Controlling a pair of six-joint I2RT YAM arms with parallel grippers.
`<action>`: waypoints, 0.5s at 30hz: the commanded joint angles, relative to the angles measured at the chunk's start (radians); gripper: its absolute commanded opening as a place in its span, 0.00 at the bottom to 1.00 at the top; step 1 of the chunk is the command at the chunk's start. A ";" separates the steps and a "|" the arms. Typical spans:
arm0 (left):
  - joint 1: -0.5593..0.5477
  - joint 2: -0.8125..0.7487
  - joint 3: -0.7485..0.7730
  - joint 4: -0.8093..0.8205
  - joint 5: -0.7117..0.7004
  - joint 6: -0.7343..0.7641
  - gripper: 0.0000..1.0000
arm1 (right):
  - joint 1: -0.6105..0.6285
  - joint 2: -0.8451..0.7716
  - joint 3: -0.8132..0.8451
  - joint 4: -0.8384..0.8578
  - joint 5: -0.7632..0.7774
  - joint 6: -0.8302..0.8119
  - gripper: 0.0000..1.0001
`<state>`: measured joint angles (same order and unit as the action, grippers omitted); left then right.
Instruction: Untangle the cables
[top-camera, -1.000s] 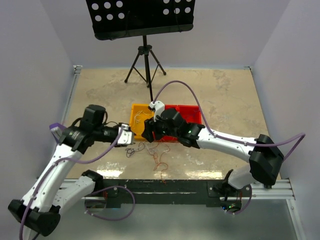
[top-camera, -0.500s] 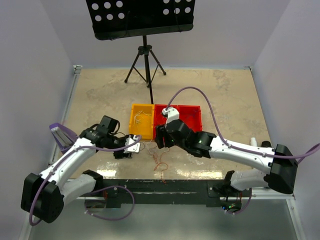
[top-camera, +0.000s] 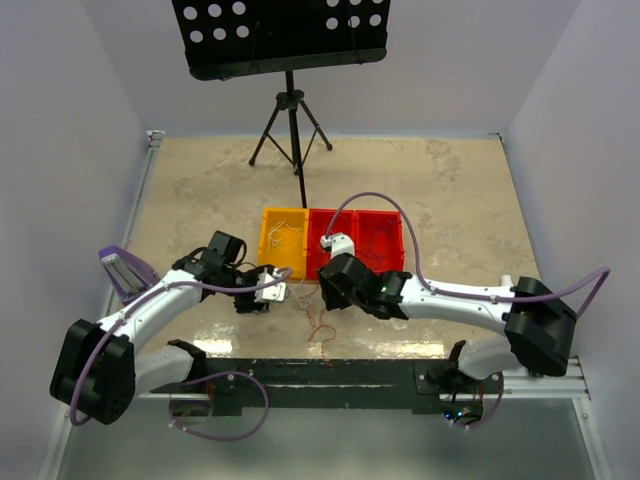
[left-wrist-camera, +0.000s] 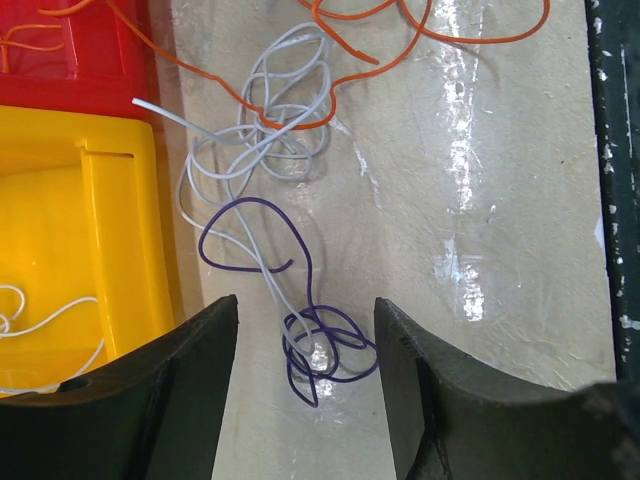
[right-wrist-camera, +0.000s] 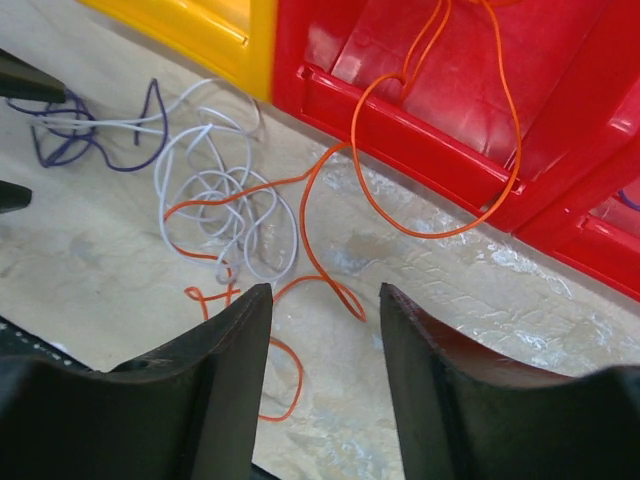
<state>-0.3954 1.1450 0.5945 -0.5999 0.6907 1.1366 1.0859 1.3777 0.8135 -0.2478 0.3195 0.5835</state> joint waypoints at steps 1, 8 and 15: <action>-0.007 0.010 -0.015 0.074 0.024 0.000 0.61 | 0.002 0.032 0.012 0.059 0.000 0.006 0.46; -0.017 0.041 -0.035 0.114 0.040 -0.006 0.61 | 0.000 0.032 0.047 0.050 0.009 0.015 0.09; -0.029 0.071 -0.071 0.175 0.033 0.011 0.54 | 0.006 -0.187 0.151 -0.071 -0.017 0.022 0.00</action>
<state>-0.4133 1.2018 0.5507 -0.4969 0.6941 1.1355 1.0866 1.3518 0.8524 -0.2768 0.3191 0.5922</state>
